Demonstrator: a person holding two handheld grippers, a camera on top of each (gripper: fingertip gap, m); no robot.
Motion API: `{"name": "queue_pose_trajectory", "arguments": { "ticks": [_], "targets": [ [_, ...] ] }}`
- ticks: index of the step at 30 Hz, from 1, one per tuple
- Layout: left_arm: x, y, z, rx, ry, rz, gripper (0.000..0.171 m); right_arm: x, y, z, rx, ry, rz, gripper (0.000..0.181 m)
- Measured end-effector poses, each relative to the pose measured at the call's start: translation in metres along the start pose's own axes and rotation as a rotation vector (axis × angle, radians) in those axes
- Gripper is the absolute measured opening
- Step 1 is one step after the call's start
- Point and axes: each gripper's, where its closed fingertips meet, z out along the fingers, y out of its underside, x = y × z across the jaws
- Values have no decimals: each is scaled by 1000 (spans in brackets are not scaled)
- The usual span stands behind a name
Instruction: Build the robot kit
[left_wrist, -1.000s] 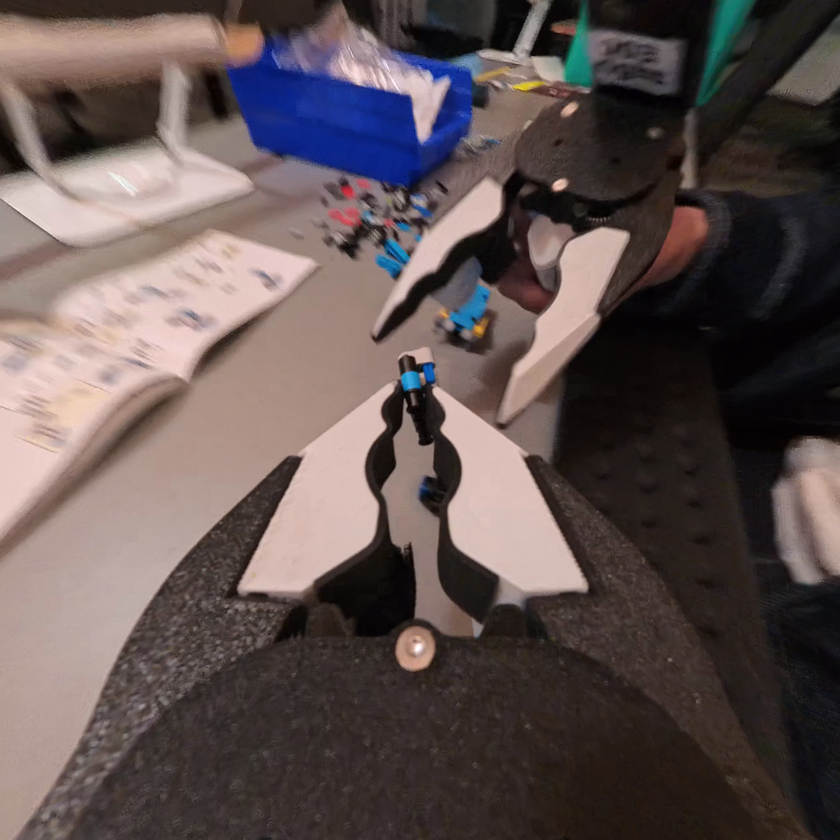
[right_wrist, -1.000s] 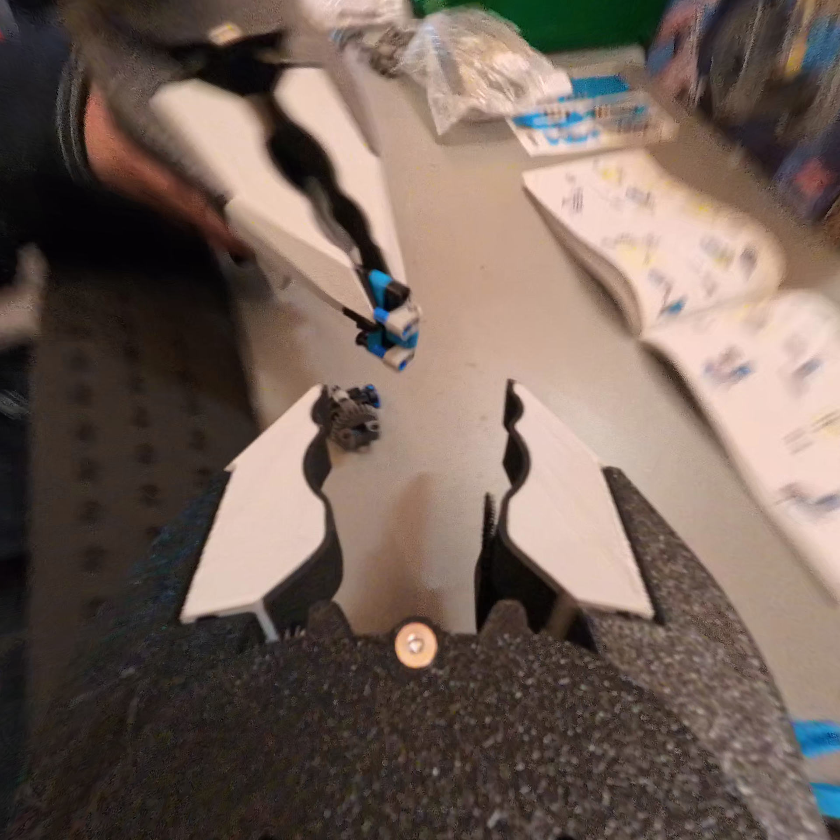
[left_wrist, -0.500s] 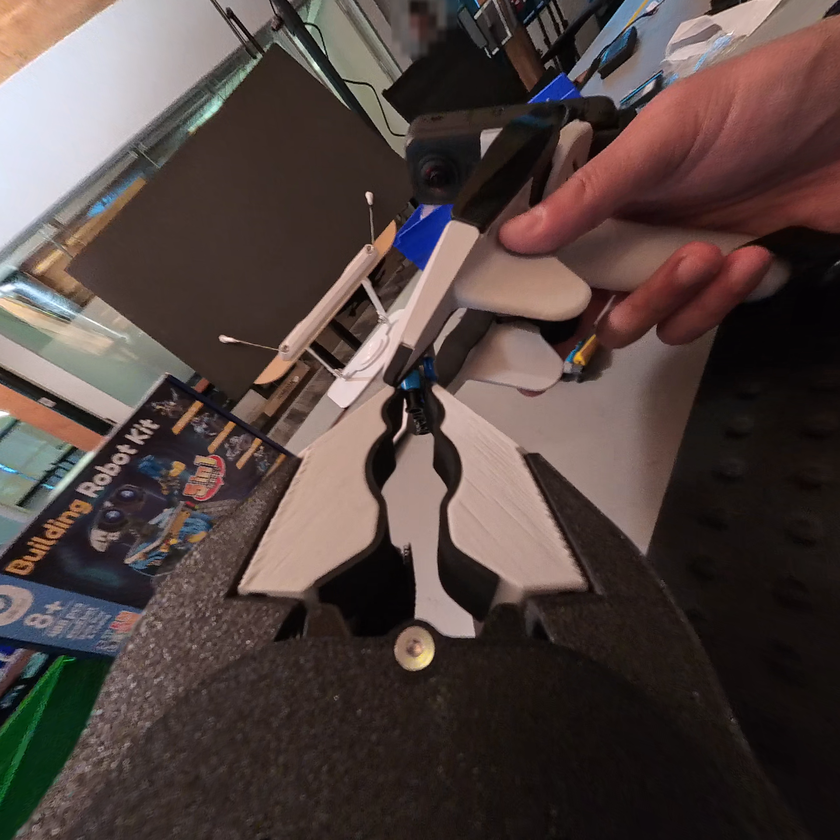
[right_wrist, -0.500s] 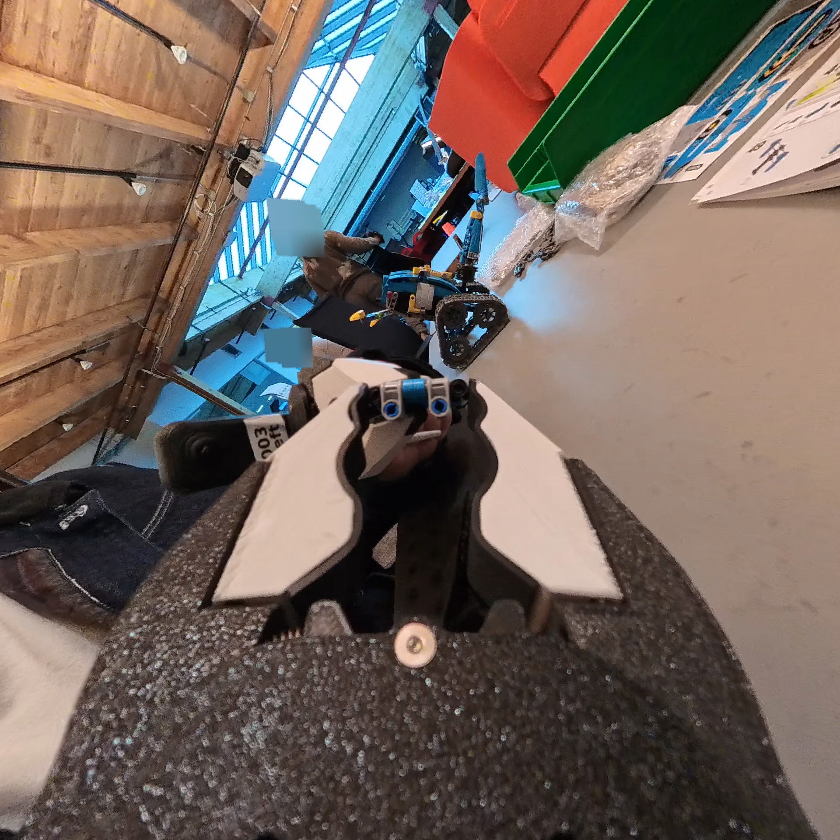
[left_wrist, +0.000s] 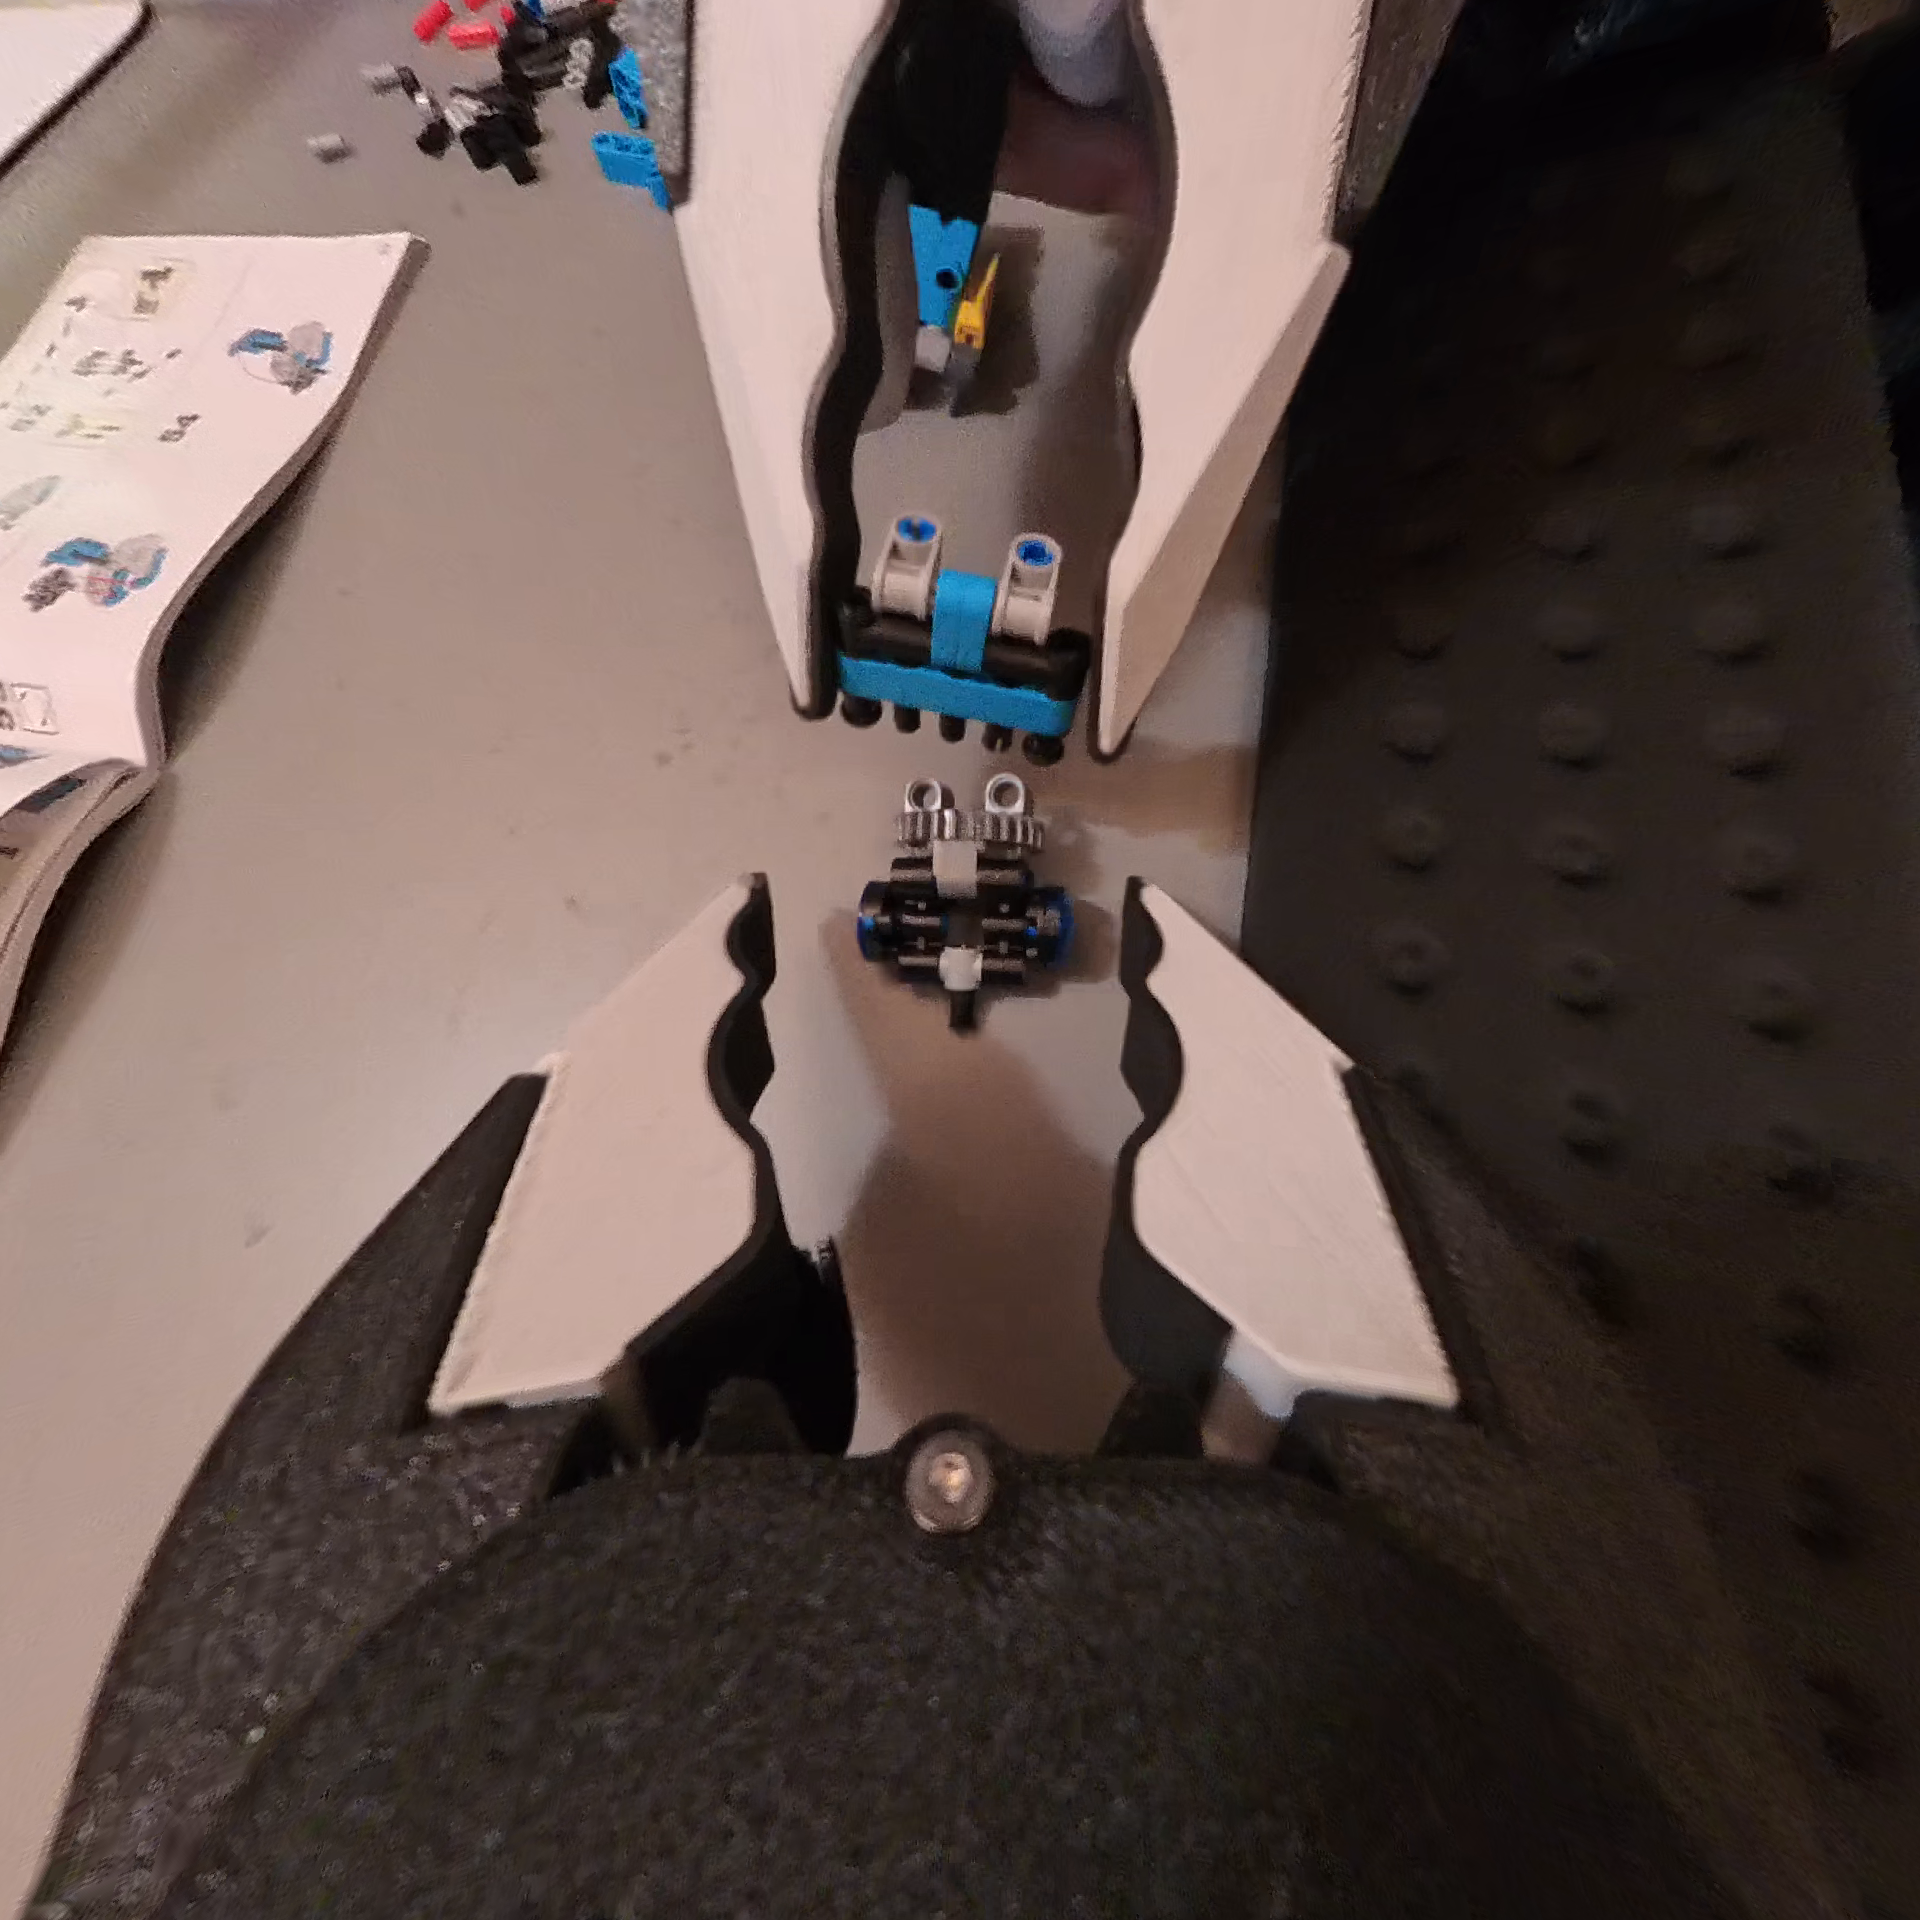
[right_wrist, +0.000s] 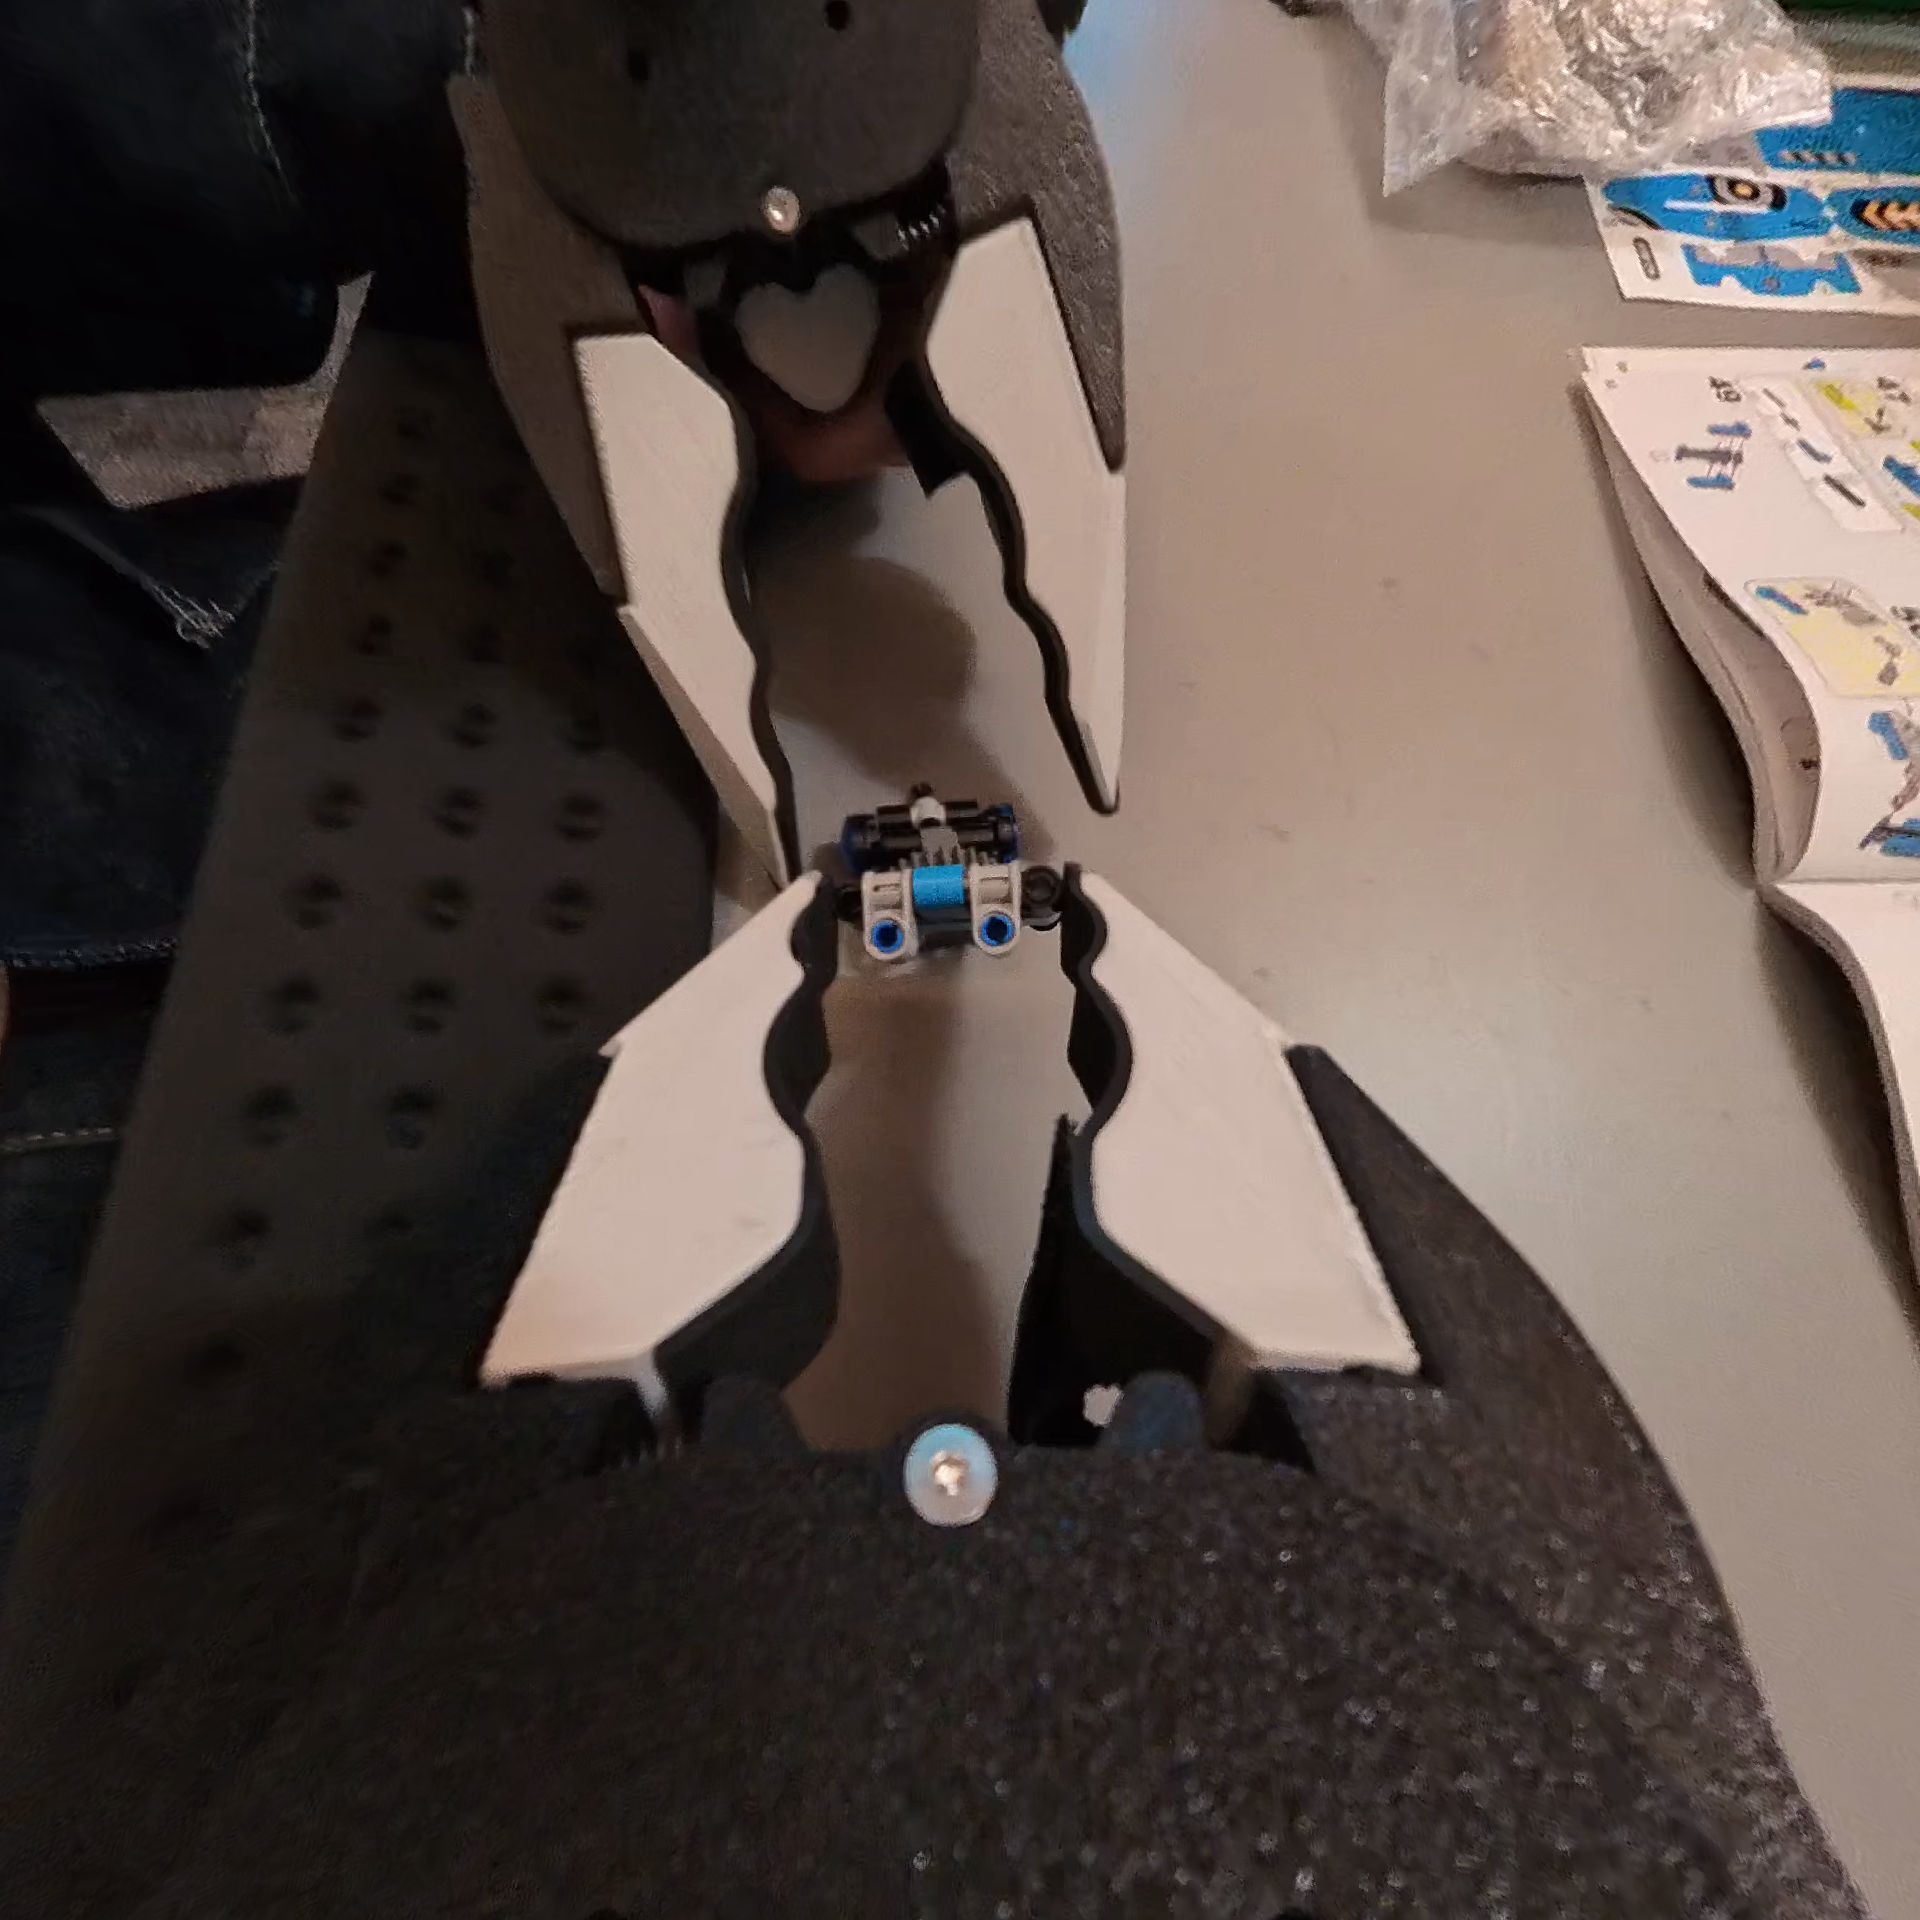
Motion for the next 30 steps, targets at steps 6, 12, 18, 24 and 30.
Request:
{"name": "queue_pose_trajectory", "arguments": {
  "ticks": [6,12,18,24,30],
  "targets": [
    [3,5,10,-50,107,-62,45,4,7,7,-72,-59,-12,43],
    [3,5,10,-51,101,-66,45,1,2,11,-33,-141,71,42],
    [3,5,10,-50,113,-92,45,0,5,12,-72,-114,22,42],
    [3,5,10,-50,116,-96,45,-5,7,14,-100,-115,-17,42],
    [3,5,10,-50,117,-100,45,-4,8,15,-152,-112,-38,42]
  ]
}}
